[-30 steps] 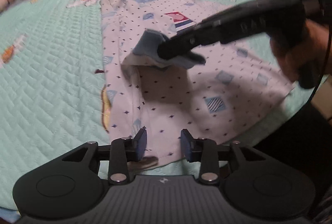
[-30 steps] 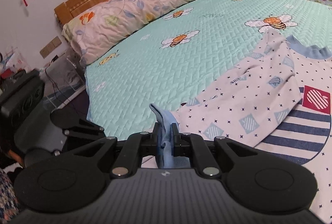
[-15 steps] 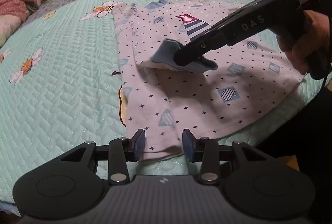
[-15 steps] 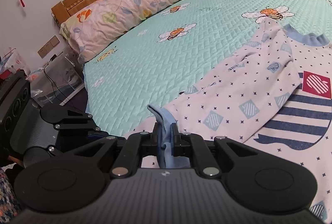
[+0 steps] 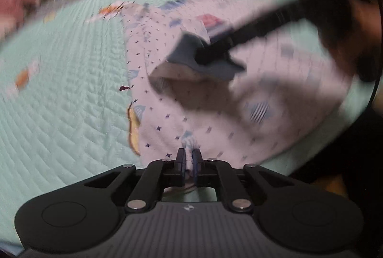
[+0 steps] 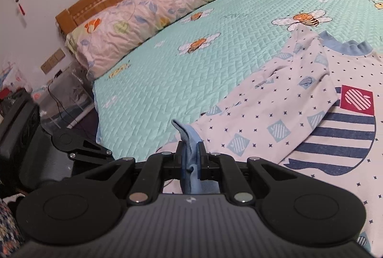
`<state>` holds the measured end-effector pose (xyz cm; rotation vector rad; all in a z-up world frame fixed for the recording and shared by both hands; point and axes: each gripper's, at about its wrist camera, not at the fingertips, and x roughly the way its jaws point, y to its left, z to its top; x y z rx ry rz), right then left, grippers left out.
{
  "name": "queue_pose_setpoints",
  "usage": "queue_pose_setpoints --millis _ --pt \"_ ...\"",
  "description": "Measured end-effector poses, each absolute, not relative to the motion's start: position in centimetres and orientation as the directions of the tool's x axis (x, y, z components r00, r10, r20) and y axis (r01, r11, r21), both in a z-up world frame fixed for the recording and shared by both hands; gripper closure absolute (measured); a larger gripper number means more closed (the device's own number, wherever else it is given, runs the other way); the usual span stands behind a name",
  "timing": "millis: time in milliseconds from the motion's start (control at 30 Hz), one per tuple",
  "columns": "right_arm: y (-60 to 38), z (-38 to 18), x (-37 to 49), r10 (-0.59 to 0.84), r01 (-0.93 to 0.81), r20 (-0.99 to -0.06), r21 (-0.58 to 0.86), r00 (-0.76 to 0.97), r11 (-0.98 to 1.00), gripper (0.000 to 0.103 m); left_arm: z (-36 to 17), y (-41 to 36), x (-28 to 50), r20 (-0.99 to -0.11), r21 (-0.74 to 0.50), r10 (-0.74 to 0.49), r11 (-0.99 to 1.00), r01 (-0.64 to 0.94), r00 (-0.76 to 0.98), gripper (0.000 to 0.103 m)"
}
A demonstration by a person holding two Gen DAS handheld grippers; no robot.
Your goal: Fold clothes
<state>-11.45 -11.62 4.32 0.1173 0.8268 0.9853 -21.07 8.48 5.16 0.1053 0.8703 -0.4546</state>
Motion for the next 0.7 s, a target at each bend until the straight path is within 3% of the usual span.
queue_pose_setpoints --millis 100,333,633,700 --pt "-12.2 4.6 -11.0 0.781 -0.679 -0.553 0.457 0.290 0.575 0.093 7.1 7.3 -21.3 -0.725 -0.114 -0.388 0.883 0.456 0.569 0.098" --pt "-12.2 5.3 -10.9 0.786 -0.687 -0.548 0.455 0.284 0.566 0.093 3.0 5.6 -21.1 -0.807 -0.080 -0.316 0.896 0.436 0.499 0.097" --pt "-14.0 10.9 -10.1 0.884 -0.694 -0.359 0.554 0.300 0.460 0.093 3.3 8.0 -20.3 -0.793 -0.169 -0.339 0.921 0.352 0.506 0.095" --pt "-14.3 12.2 -9.9 0.897 -0.719 -0.339 0.545 0.282 0.432 0.093 3.5 8.8 -20.2 -0.792 -0.200 -0.354 0.920 0.337 0.497 0.089"
